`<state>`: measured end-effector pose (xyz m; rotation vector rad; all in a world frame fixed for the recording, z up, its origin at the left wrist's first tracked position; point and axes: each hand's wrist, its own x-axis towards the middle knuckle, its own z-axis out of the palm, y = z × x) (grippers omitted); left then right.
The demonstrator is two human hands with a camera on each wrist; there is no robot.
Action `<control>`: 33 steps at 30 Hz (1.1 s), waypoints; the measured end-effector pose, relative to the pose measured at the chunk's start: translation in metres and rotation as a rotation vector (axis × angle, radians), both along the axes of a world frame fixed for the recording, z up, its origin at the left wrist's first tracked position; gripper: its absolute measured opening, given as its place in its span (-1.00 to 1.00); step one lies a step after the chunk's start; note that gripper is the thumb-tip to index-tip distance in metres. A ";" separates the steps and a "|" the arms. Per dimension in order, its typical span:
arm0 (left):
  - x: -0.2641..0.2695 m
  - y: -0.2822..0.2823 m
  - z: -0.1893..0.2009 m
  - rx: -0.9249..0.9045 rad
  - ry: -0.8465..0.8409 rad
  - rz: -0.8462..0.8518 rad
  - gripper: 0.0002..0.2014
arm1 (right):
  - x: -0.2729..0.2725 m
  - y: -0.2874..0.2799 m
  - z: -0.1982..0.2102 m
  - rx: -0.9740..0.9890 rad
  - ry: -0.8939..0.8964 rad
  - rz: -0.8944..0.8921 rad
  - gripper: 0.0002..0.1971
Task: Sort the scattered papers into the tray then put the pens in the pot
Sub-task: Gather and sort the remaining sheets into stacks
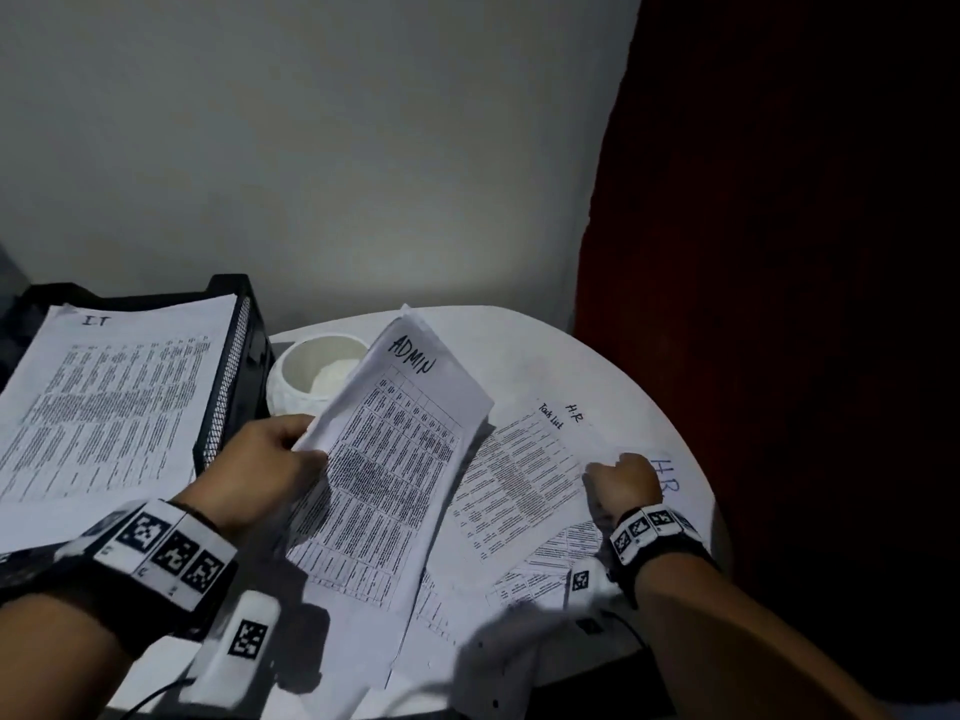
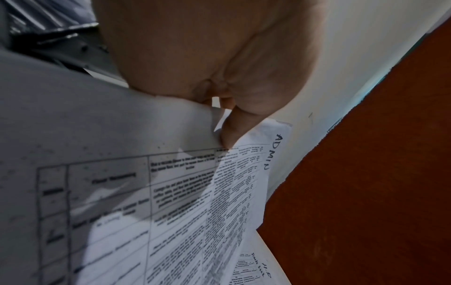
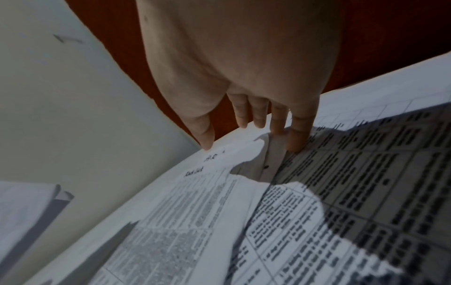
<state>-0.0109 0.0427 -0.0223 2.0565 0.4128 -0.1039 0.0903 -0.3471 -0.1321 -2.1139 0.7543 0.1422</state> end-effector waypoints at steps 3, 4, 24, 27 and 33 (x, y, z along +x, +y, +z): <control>0.001 0.002 0.001 0.022 -0.011 0.003 -0.81 | 0.010 0.001 -0.013 -0.106 0.097 0.030 -0.12; 0.001 0.003 0.001 0.022 -0.013 0.003 -0.81 | 0.016 -0.003 -0.021 -0.136 0.117 0.029 -0.08; 0.002 0.003 0.014 -0.023 -0.099 0.096 -0.80 | 0.004 0.019 0.063 -0.017 -0.394 -0.056 -0.92; -0.001 0.002 0.025 -0.043 -0.157 0.130 -0.82 | -0.008 0.031 0.115 -0.037 -0.581 0.001 -0.92; -0.008 0.003 0.042 -0.153 -0.250 0.200 -0.77 | -0.058 0.039 0.202 -0.024 -0.938 0.200 -0.82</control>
